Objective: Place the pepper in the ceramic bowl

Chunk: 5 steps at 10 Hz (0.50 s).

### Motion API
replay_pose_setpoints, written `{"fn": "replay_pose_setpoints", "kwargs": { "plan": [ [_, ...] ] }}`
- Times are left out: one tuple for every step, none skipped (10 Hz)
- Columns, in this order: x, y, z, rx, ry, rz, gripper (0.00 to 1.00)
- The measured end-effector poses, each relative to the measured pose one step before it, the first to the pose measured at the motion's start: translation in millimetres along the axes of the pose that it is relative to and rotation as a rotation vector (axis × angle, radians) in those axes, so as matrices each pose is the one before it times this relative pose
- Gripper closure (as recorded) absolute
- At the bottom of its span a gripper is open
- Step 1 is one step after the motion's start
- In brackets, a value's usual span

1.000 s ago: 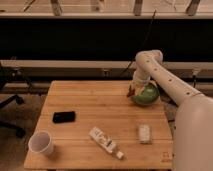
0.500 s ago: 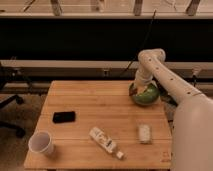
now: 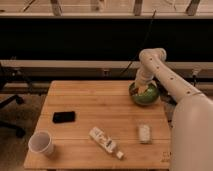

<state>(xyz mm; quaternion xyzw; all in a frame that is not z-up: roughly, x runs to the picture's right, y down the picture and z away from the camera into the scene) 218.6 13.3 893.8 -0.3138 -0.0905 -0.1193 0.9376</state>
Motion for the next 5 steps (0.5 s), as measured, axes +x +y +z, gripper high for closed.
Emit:
{"fn": "replay_pose_setpoints", "kwargs": {
  "plan": [
    [1.71, -0.03, -0.24, -0.00052, -0.00017, 0.00109, 0.33],
    [2.97, 0.46, -0.23, -0.00140, -0.00003, 0.00272, 0.33],
    [3.96, 0.02, -0.83, 0.00080, -0.00004, 0.00367, 0.33],
    [1.99, -0.45, -0.29, 0.00047, 0.00032, 0.00053, 0.33],
    [1.93, -0.32, -0.39, -0.00087, 0.00042, 0.00115, 0.33]
  ]
}}
